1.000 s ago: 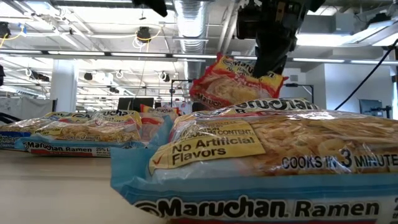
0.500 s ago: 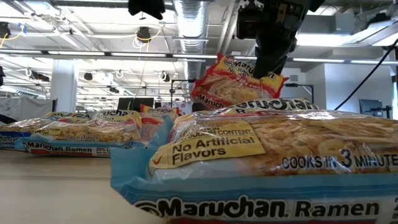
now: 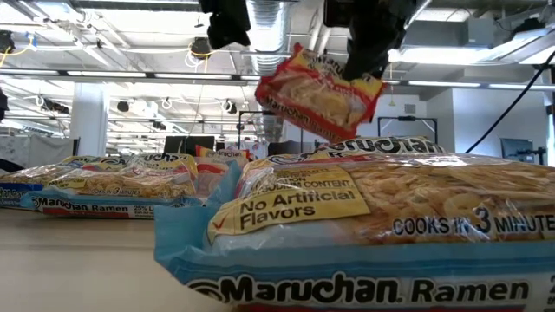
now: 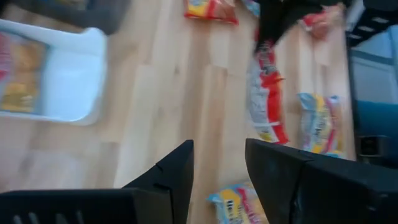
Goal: Sort Maruchan noodles
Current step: Put the red noodle pack into the transparent bin
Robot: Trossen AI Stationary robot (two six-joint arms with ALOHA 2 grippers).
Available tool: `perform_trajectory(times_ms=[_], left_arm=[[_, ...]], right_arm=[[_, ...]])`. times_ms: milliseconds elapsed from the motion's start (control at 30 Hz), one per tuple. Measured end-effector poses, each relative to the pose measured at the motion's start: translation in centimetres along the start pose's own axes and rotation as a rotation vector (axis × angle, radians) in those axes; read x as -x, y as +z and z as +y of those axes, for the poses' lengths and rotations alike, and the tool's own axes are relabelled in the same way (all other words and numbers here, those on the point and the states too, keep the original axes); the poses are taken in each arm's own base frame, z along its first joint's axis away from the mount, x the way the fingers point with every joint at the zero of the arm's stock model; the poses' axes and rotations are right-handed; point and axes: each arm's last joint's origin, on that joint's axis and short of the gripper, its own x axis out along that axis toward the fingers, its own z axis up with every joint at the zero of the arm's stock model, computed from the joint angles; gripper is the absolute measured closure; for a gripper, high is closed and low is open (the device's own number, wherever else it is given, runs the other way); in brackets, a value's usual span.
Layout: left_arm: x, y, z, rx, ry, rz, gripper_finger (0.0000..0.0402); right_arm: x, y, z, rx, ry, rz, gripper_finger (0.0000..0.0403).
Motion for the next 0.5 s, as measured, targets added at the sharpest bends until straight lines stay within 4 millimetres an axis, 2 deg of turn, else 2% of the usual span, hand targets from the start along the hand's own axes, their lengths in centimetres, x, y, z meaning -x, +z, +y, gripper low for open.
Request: perform_trajectory(times_ms=[233, 500], left_arm=[[-2.4, 0.6, -0.3, -0.010, -0.170, 0.005, 0.0272], [-2.5, 1.2, -0.7, -0.040, -0.257, -0.047, 0.0251]], right_arm=[[0.8, 0.7, 0.2, 0.024, -0.019, -0.020, 0.0392], [1.0, 0.8, 0.2, 0.030, -0.031, -0.018, 0.0392]])
